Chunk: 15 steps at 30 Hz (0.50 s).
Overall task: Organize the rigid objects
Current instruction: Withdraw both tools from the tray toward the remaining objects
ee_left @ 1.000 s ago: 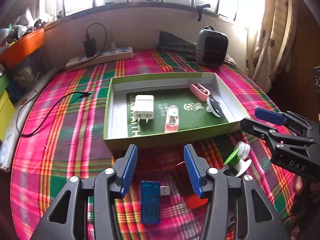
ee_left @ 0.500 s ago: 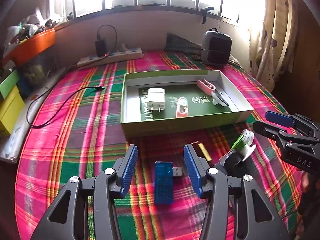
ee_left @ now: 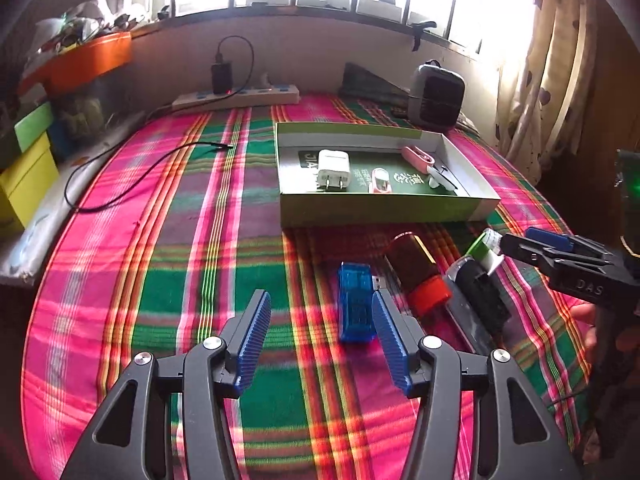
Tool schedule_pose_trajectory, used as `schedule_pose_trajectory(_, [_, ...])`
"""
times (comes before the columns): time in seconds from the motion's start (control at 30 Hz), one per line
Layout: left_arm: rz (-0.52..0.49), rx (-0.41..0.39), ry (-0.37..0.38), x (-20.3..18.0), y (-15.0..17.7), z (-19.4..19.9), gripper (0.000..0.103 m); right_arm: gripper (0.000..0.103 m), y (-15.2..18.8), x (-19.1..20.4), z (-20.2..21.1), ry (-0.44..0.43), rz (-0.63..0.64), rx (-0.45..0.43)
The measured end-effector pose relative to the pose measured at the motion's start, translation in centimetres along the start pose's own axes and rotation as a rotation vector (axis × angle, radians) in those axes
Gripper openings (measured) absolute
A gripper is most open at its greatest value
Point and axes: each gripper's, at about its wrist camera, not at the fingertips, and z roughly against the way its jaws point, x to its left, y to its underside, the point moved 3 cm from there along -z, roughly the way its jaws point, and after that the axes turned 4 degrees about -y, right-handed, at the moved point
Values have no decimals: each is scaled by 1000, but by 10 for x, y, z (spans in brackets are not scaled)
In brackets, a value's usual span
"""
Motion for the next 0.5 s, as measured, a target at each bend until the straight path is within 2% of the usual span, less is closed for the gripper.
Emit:
schedule_pose_trajectory(0.17, [4, 17, 20, 3, 10, 0, 53, 68, -3, -3, -5, 21, -23, -7])
schedule_pose_trajectory(0.33, [17, 49, 39, 3, 15, -8, 53, 68, -7, -12, -15, 80, -40, 17])
schedule_pose_trajectory(0.5, [8, 62, 55, -2, 17, -13, 53, 68, -10, -11, -24, 66, -31, 40])
